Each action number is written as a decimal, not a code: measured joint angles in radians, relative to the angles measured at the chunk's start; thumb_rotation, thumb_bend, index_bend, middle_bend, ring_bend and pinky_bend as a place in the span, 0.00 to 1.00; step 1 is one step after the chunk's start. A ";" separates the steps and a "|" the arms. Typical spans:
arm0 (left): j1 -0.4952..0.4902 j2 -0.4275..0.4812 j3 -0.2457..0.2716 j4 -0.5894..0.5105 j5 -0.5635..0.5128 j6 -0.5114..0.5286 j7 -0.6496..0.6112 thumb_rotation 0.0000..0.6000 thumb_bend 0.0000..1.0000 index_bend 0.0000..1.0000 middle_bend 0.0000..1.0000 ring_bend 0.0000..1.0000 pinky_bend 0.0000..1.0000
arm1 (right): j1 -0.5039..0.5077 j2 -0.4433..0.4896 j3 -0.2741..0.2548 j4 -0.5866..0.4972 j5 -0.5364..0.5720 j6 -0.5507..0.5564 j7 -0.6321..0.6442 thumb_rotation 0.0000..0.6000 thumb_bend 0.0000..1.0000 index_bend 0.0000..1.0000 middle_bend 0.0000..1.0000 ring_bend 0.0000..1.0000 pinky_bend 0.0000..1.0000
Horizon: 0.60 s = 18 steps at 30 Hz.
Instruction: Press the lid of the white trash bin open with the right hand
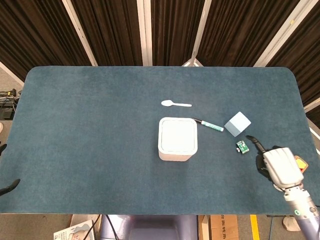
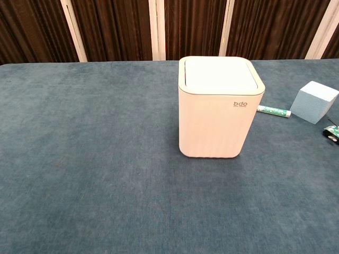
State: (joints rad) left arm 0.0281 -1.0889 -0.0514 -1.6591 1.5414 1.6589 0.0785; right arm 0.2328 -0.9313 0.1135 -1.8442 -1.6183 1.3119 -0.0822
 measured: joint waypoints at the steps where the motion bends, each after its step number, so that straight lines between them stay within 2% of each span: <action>1: -0.001 -0.001 -0.001 0.000 -0.002 -0.002 0.000 1.00 0.02 0.12 0.07 0.00 0.01 | 0.011 0.009 -0.001 -0.016 -0.004 -0.020 -0.002 1.00 0.78 0.17 0.82 0.84 0.70; 9: -0.004 -0.003 -0.003 -0.004 -0.009 -0.011 0.010 1.00 0.02 0.12 0.07 0.00 0.01 | 0.142 0.090 0.020 -0.157 0.030 -0.235 -0.035 1.00 0.83 0.12 0.83 0.84 0.70; 18: -0.006 0.000 -0.005 -0.009 -0.021 -0.022 0.009 1.00 0.02 0.12 0.07 0.00 0.01 | 0.264 0.174 0.090 -0.301 0.238 -0.381 -0.151 1.00 0.84 0.09 0.83 0.84 0.70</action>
State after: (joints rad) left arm 0.0222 -1.0888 -0.0560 -1.6679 1.5199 1.6366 0.0871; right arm 0.4963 -0.7573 0.2030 -2.1450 -1.3801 0.9307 -0.2335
